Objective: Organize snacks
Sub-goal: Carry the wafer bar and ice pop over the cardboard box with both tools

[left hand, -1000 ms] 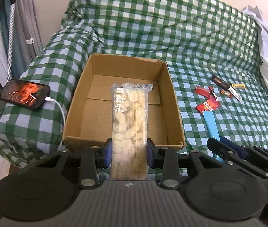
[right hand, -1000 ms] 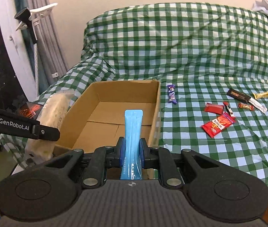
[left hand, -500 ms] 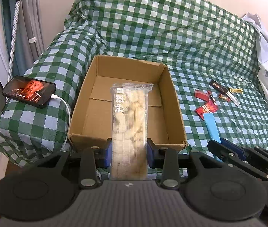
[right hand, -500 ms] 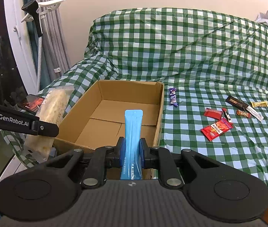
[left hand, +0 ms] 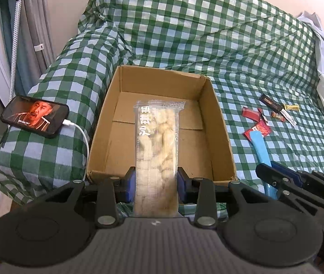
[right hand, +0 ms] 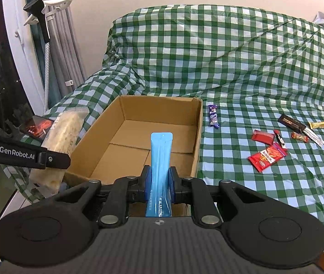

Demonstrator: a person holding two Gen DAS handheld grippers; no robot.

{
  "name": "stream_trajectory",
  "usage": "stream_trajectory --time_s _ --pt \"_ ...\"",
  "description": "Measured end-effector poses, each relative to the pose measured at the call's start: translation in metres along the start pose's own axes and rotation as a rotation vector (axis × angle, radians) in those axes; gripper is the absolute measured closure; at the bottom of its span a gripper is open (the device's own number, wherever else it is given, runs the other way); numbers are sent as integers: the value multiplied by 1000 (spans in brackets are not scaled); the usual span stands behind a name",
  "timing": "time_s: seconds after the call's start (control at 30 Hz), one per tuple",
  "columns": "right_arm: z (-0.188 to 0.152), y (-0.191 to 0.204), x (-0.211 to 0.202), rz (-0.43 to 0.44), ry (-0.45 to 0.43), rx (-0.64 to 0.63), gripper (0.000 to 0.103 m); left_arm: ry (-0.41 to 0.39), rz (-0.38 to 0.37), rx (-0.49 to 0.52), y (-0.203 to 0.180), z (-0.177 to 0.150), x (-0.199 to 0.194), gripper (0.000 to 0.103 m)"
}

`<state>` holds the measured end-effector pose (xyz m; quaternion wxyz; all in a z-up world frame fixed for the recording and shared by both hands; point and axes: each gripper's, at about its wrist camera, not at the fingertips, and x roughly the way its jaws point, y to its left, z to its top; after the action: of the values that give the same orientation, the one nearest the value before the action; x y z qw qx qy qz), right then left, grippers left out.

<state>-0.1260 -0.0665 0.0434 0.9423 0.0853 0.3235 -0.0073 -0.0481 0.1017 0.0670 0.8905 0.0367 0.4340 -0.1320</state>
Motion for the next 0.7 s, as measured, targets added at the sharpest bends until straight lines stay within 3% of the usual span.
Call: stream_trajectory --time_s 0.7 --pt "46 -19 99 23 62 83 86 91 55 73 6 67 94 63"
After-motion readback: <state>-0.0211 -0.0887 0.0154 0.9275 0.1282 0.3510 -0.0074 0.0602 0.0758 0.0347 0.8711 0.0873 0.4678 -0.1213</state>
